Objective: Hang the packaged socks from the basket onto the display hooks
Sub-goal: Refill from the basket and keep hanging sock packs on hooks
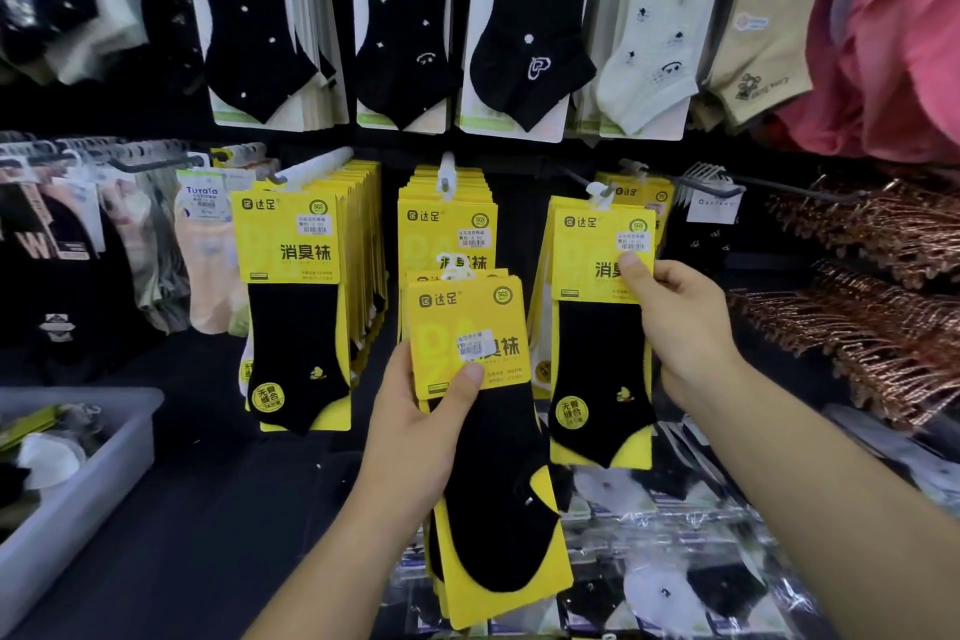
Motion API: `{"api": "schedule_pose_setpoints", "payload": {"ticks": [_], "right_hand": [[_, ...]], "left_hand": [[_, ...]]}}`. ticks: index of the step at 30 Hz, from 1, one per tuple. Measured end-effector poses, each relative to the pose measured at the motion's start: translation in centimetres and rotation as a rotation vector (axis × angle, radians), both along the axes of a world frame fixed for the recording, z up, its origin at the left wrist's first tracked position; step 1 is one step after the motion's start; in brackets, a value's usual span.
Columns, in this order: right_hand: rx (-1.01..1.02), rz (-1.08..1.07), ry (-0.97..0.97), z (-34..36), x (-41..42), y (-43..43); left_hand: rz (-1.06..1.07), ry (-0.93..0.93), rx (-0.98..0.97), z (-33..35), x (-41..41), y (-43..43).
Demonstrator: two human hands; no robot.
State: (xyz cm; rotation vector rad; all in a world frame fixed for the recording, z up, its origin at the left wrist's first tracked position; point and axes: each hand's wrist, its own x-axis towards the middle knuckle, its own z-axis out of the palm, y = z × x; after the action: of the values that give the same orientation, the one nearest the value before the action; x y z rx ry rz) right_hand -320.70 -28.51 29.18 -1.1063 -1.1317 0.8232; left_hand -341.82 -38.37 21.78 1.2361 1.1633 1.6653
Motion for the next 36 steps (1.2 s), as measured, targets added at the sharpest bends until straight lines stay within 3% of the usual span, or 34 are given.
{"api": "schedule_pose_setpoints", "payload": {"ticks": [7,13,17,21,28,36], "right_hand": [[-0.008,-0.197,-0.116,-1.9,0.1,0.0],[-0.029,0.279,-0.254,-2.3,-3.4,-4.2],[0.040,0.261,-0.325,-2.4,-4.8,-5.4],[0.007,0.253,-0.222,-2.3,-4.4,-5.4],[0.138,-0.026,0.045,-0.2,-2.4,-3.7],[0.177,-0.132,0.075,1.4,-0.3,-1.4]], "left_hand": [[0.003,-0.001,0.010,0.1,-0.1,0.0],[0.007,0.029,0.033,0.0,0.4,0.0],[-0.012,0.002,0.049,-0.1,0.5,-0.2],[-0.048,-0.083,0.027,0.0,0.2,-0.3],[-0.010,-0.039,0.045,-0.2,0.1,0.0],[0.003,-0.054,0.045,-0.1,-0.1,0.1]]}}
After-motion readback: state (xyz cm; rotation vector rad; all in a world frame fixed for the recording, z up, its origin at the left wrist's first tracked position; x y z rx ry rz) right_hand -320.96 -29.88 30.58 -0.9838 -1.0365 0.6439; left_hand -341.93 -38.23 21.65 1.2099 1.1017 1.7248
